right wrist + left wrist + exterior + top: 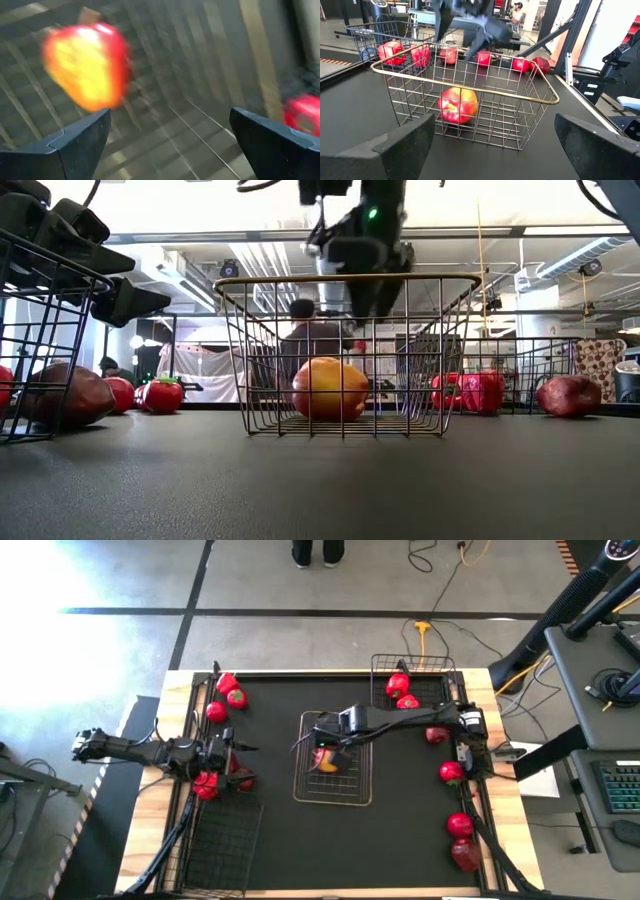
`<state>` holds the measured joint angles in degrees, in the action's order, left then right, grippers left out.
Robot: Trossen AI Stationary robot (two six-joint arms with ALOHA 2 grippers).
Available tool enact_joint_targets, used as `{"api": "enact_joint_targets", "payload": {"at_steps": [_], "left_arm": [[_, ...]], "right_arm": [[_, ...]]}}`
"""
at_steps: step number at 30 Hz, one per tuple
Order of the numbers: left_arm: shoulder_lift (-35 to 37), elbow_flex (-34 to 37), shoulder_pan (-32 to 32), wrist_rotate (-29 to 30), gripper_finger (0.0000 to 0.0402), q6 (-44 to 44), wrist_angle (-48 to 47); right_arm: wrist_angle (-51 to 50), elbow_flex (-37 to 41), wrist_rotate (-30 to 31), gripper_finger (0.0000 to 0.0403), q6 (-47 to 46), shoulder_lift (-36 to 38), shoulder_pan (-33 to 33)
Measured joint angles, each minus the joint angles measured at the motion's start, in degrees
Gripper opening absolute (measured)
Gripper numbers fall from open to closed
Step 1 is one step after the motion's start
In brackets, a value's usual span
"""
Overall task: Sort produce into baskets
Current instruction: Put the red apple into the gold wire basket
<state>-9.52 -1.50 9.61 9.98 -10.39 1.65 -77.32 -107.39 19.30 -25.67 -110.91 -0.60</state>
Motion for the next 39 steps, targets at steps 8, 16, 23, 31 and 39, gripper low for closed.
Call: {"api": "enact_joint_targets", "payload": {"at_steps": [8,16,23,31,39], "left_arm": [[0.0,0.0,0.0,0.0,0.0393,0.0,0.0],[-0.2,0.0,0.0,0.0,0.0393,0.0,0.0],[-0.3,0.0,0.0,0.0,0.0393,0.0,0.0],[-0.3,0.0,0.0,0.0,0.0393,0.0,0.0],[-0.3,0.0,0.0,0.0,0.0393,0.0,0.0]], "right_arm": [[-12.7,-3.3,0.4,0.0400,-10.0,4.3,0.6],[-12.8,15.0,1.8,0.0400,-19.5,19.2,0.7],[-12.5,35.5,0.3,0.0400,-32.5,34.1,-0.9],[-2.4,52.3,-6.0,0.0400,-34.0,42.2,-5.3],[5.7,61.7,-4.1,0.0400,-30.3,42.6,-15.2]]}}
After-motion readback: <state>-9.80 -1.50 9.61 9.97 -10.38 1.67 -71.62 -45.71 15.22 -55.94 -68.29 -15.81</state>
